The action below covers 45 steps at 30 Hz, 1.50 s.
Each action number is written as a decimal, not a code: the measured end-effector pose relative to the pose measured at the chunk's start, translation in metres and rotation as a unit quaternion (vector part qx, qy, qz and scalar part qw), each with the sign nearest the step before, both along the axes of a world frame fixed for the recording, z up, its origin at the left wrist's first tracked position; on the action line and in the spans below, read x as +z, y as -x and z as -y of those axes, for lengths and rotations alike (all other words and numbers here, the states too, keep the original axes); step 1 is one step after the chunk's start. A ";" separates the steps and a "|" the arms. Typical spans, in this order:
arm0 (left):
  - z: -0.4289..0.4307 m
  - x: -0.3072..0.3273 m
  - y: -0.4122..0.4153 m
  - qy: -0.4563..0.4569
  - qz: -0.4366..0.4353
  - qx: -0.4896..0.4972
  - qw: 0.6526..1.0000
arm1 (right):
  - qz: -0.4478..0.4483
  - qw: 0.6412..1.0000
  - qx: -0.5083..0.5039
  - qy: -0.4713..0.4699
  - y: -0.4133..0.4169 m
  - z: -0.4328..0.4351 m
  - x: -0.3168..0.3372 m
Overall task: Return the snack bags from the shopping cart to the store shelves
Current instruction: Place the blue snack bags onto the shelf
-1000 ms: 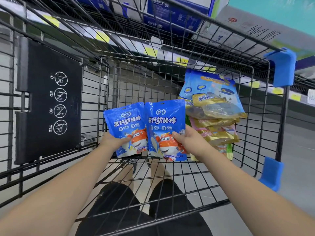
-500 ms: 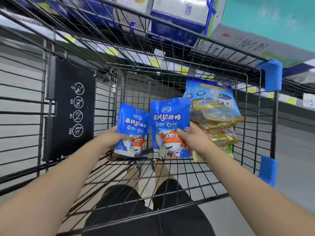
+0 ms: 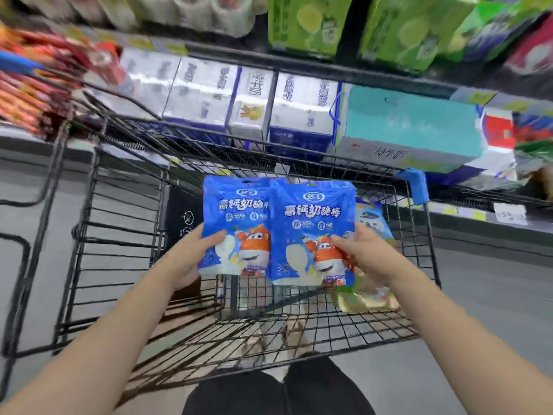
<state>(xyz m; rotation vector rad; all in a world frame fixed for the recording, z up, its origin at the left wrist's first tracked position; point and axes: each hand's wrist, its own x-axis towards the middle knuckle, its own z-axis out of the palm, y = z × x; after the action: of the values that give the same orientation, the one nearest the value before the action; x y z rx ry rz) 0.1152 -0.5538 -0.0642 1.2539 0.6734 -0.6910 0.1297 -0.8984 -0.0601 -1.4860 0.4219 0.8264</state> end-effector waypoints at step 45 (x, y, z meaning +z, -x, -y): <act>0.361 0.173 0.003 0.066 0.260 -0.242 0.933 | 0.245 0.864 -0.439 0.038 0.193 0.300 0.172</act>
<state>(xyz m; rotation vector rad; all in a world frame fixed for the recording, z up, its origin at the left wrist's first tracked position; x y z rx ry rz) 0.1121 -0.9147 0.1087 1.4126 -0.1278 -0.7427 -0.0631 -1.1989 0.1120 -1.3079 0.6659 -0.2960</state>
